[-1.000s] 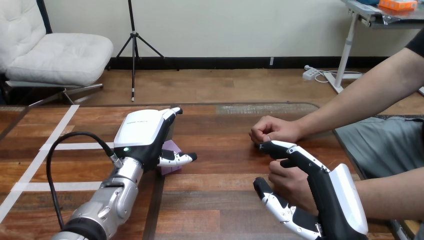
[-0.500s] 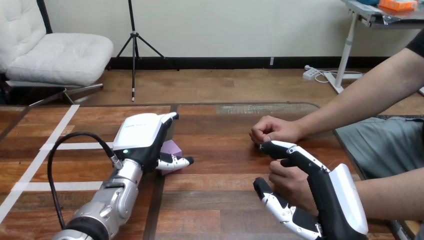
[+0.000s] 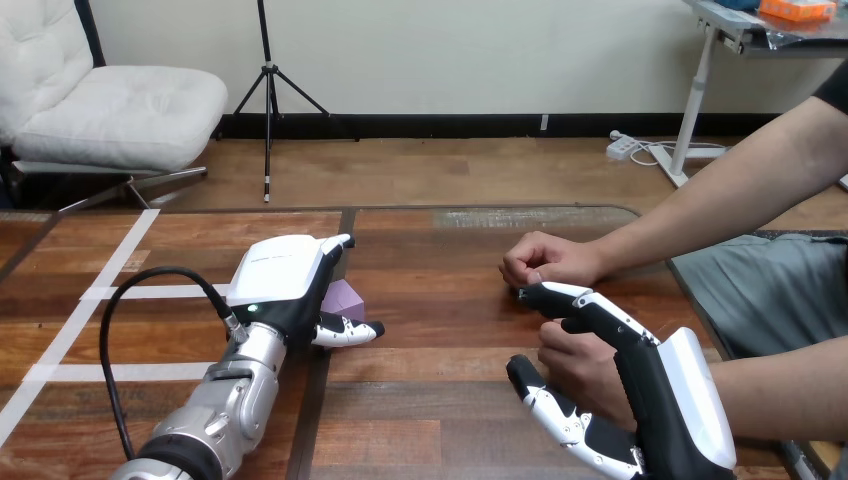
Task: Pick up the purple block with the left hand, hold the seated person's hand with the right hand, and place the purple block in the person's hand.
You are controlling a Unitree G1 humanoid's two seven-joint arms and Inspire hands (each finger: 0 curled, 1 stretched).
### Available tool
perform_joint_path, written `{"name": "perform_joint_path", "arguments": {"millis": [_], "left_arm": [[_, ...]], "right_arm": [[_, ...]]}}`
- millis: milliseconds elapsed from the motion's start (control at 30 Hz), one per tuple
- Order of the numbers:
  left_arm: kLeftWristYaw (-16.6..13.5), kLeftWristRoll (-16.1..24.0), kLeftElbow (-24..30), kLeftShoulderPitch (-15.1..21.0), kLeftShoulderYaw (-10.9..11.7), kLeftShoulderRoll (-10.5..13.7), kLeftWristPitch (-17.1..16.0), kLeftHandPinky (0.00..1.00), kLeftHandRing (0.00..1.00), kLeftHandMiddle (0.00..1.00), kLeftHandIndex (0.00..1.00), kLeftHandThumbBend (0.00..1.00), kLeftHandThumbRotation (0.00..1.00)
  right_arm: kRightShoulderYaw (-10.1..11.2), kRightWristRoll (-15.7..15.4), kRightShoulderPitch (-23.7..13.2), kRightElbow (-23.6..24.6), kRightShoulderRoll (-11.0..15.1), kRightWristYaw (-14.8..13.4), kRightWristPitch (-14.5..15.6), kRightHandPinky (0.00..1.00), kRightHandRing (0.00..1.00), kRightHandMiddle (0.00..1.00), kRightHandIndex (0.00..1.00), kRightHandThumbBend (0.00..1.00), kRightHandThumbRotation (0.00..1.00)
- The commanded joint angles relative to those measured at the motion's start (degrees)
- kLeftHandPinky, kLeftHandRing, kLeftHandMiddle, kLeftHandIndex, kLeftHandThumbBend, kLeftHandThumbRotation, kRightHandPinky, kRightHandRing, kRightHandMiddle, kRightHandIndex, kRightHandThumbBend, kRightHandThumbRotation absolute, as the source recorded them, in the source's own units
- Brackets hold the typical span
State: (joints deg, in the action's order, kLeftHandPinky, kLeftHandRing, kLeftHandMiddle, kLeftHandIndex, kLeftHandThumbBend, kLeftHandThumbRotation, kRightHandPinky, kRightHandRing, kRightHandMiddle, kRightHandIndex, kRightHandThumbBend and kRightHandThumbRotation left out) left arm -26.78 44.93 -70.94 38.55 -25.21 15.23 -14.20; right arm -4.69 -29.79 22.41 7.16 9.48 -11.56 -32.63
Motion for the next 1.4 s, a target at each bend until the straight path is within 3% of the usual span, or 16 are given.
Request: {"name": "perform_joint_path", "arguments": {"millis": [0, 1033, 1367], "left_arm": [[0.24, -0.88, -0.21, 5.42, -0.46, -0.45, 0.5, 0.83, 0.84, 0.86, 0.87, 0.8, 0.42], [3.85, -3.18, -2.27, 6.2, -0.91, -1.25, 2.07, 0.82, 0.87, 0.9, 0.88, 0.81, 0.44], [3.71, -3.54, -2.79, 5.72, -0.9, -1.62, 2.03, 0.82, 0.87, 0.9, 0.88, 0.8, 0.46]], "right_arm": [[0.19, 0.06, -2.06, 1.81, 0.7, 0.1, -0.16, 0.71, 0.74, 0.74, 0.72, 0.45, 0.42], [0.28, -0.32, -1.99, 2.69, 0.78, 0.98, 0.56, 0.71, 0.74, 0.74, 0.71, 0.45, 0.44], [0.69, -1.2, -1.8, 2.87, 1.07, 0.65, 0.59, 0.7, 0.73, 0.73, 0.71, 0.46, 0.46]]}}
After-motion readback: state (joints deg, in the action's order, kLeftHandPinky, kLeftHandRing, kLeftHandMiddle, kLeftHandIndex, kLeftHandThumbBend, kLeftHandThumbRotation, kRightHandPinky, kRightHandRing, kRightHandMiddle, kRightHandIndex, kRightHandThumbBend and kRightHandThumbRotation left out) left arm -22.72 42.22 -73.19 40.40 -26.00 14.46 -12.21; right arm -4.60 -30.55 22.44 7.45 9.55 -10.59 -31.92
